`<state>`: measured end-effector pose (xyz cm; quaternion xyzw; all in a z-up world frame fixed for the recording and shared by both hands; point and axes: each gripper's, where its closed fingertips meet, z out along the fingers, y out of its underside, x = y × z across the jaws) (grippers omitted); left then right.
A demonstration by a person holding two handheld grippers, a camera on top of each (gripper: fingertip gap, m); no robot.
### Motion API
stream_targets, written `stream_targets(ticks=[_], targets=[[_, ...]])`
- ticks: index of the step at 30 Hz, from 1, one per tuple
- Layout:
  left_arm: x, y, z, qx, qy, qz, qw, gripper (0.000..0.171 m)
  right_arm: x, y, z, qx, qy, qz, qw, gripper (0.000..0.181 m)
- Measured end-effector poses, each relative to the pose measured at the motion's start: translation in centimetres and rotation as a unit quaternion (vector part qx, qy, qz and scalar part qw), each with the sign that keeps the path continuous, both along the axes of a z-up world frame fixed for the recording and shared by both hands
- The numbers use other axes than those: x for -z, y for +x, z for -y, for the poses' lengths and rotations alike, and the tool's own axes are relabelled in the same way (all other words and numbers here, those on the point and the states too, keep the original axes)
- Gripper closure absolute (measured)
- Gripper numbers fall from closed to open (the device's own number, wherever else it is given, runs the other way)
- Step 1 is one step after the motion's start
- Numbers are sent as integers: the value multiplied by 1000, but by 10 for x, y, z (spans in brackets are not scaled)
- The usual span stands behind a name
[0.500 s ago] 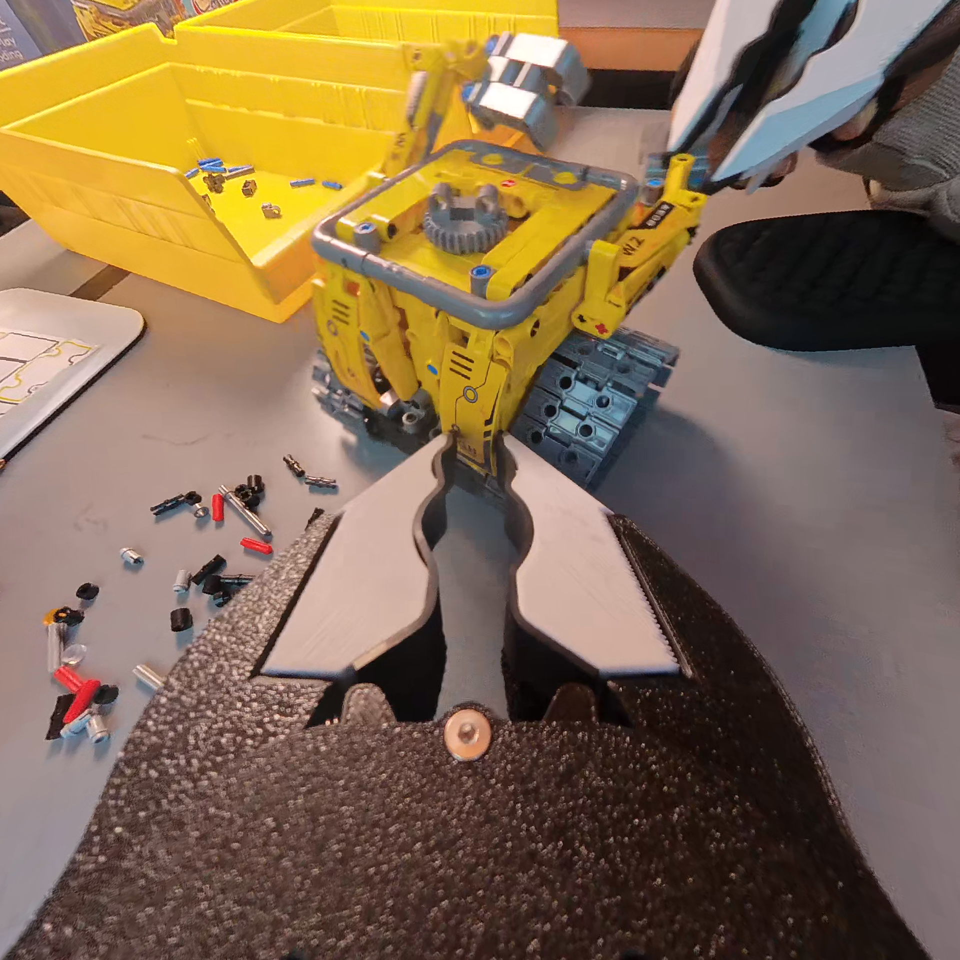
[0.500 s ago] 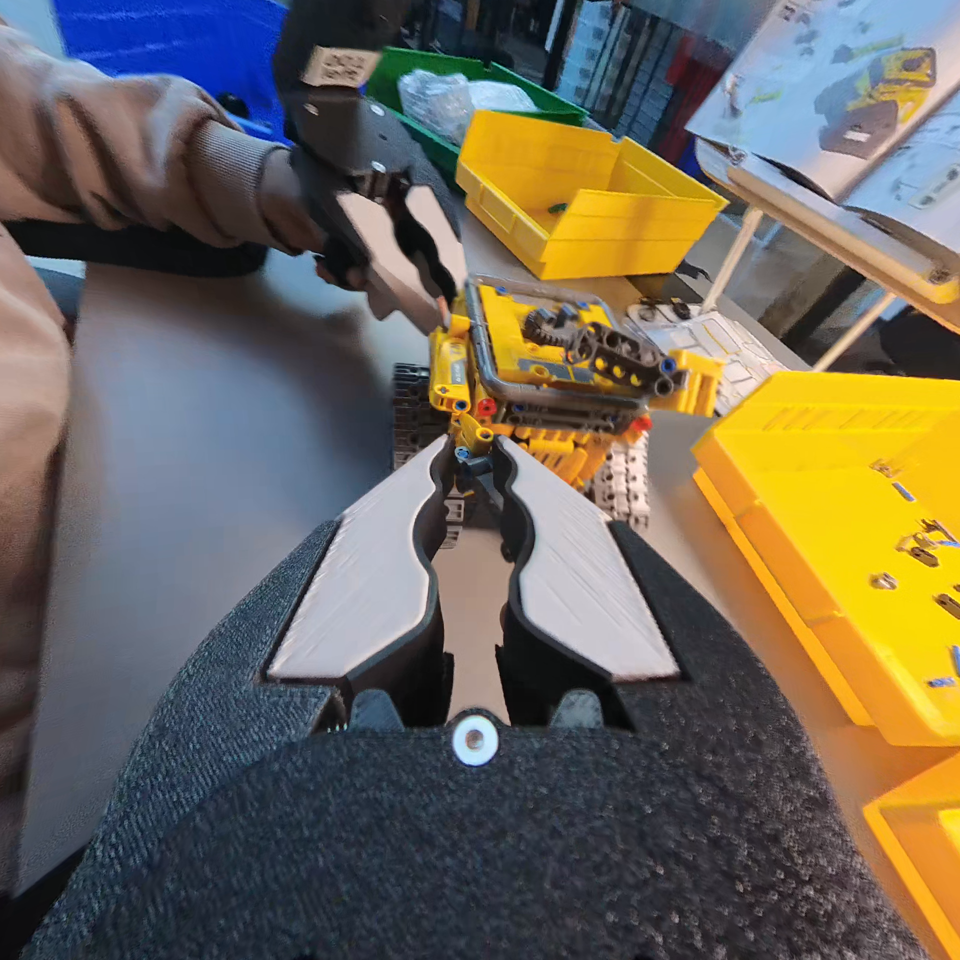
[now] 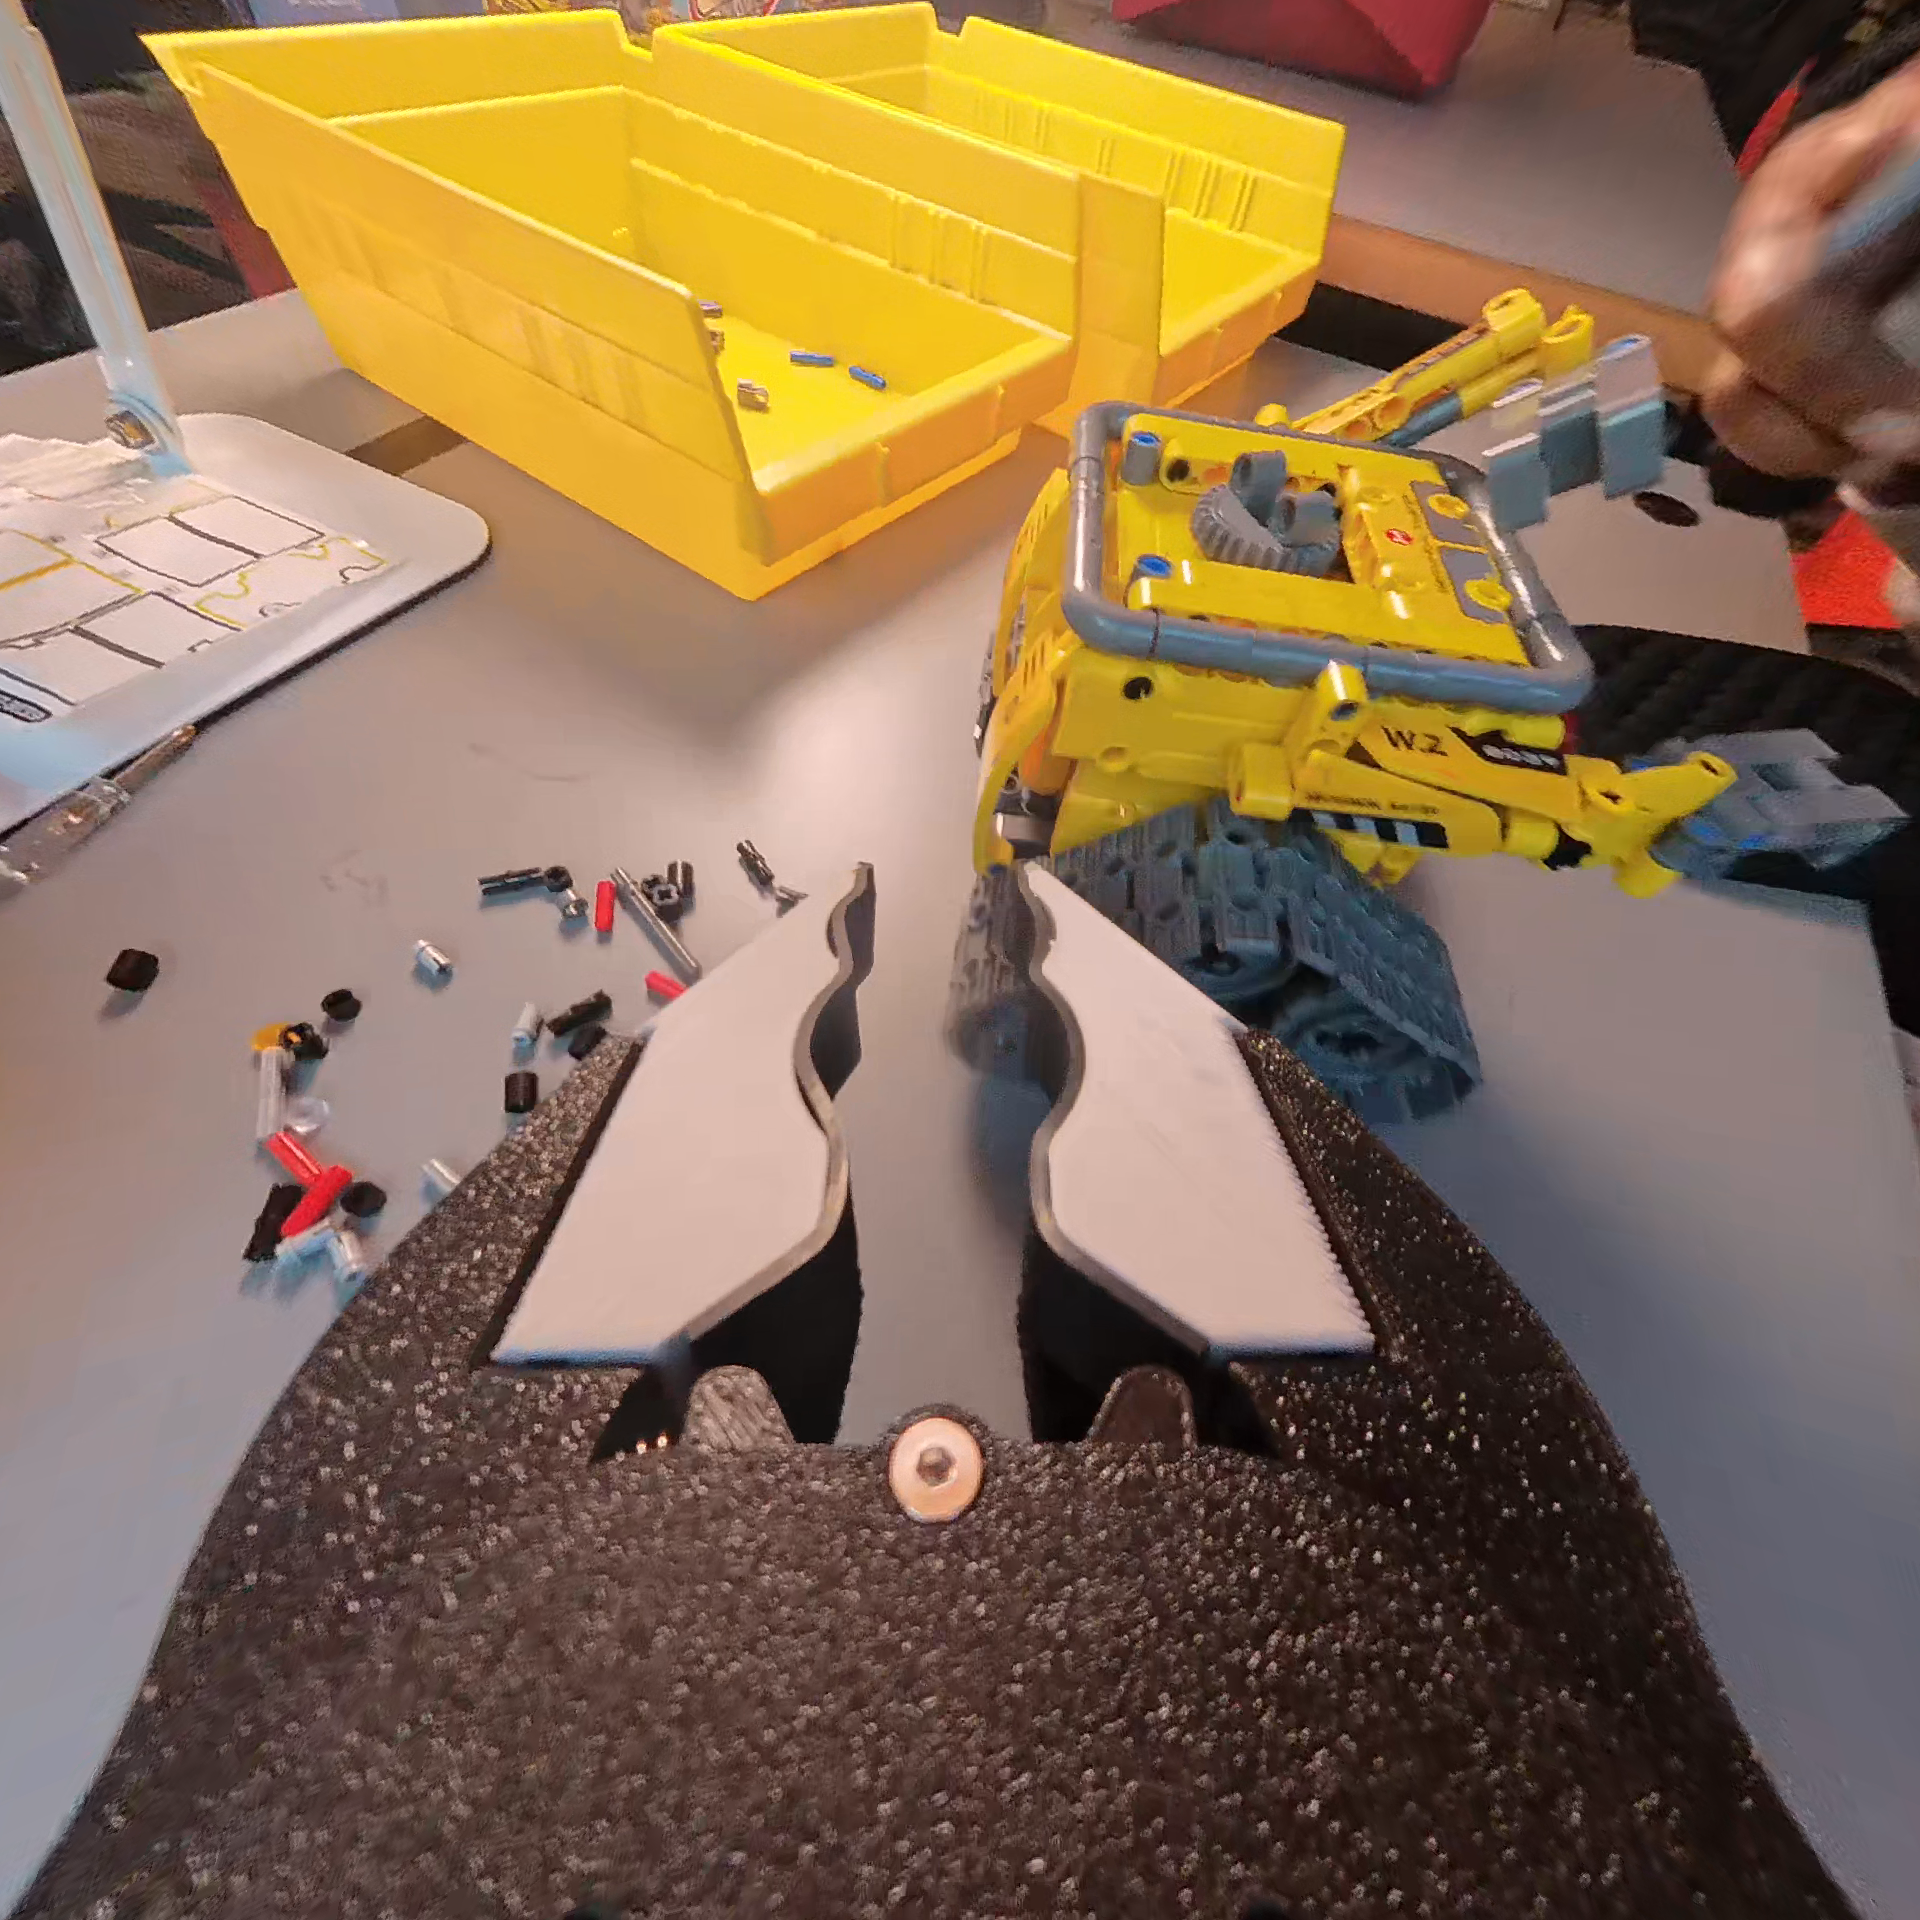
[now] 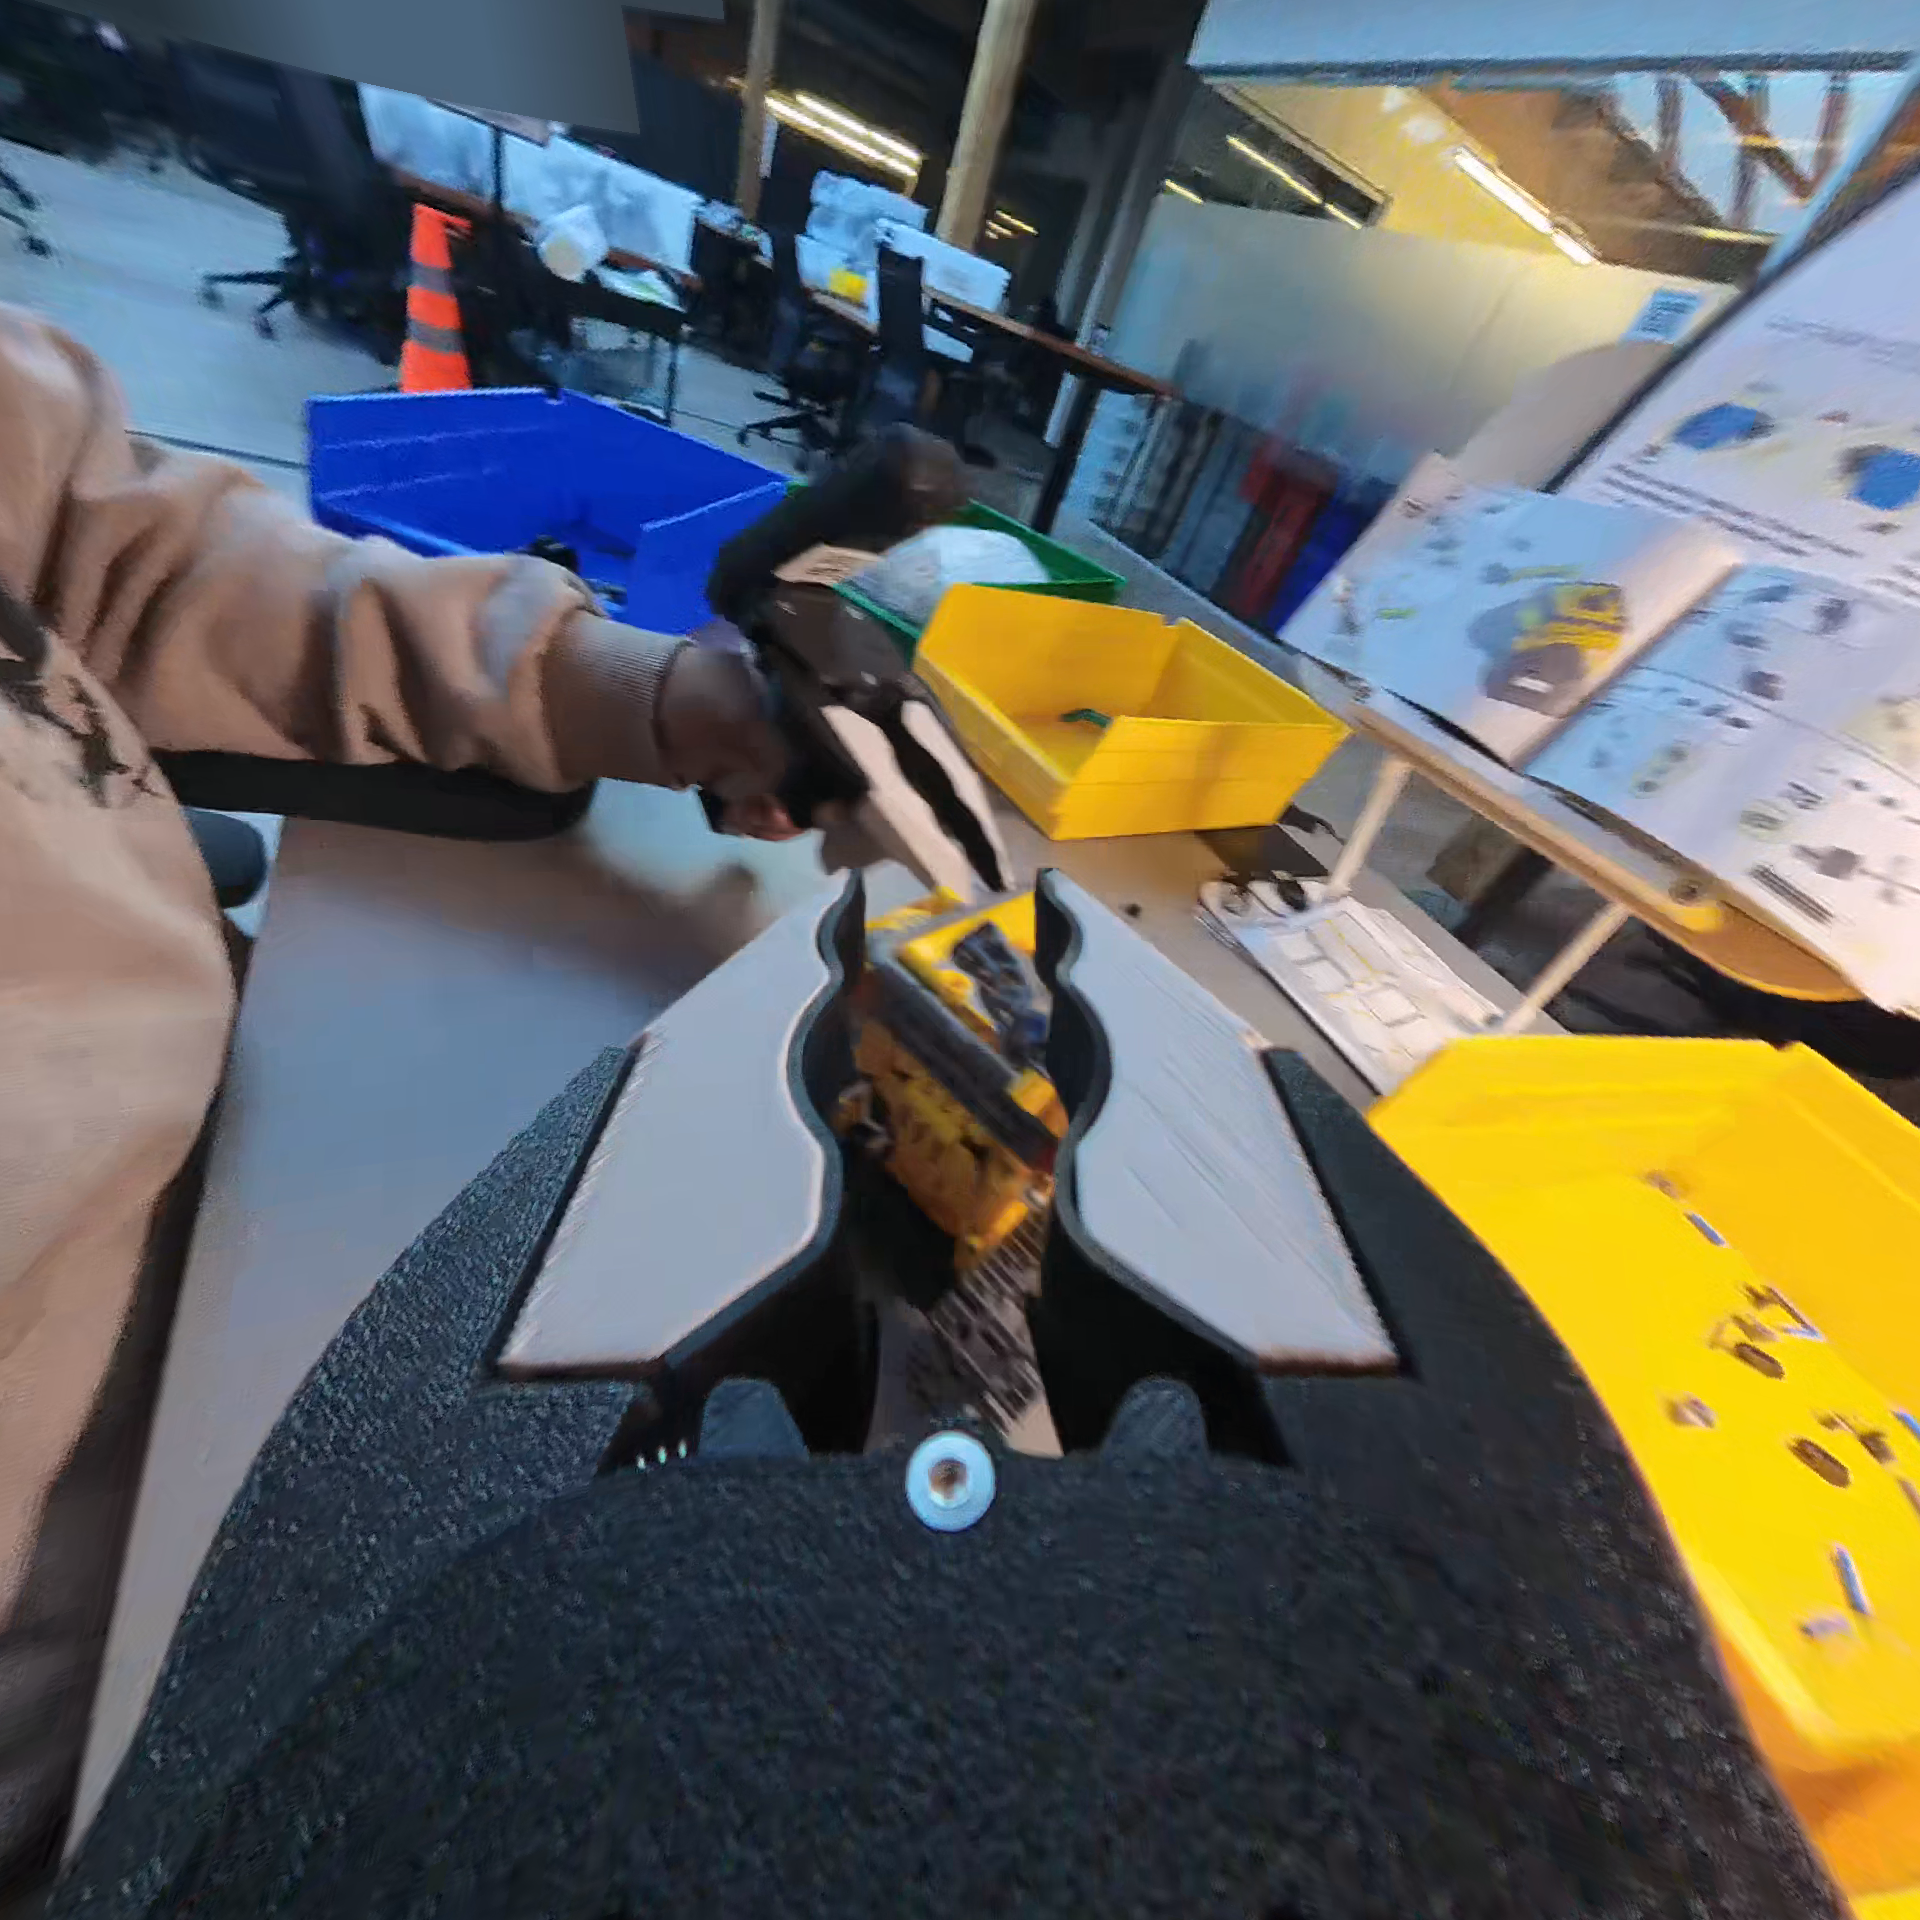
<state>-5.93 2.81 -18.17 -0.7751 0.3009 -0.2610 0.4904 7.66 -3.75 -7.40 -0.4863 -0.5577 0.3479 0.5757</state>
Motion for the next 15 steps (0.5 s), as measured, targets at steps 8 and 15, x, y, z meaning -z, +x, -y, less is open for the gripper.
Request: stream_targets(ticks=[8,15], targets=[[26,26,60,129,-45,-59,989,127,107,25,-63,35,-146,159,976,109],[21,18,23,58,-28,-50,997,158,123,6,-24,6,-102,205,974,181]])
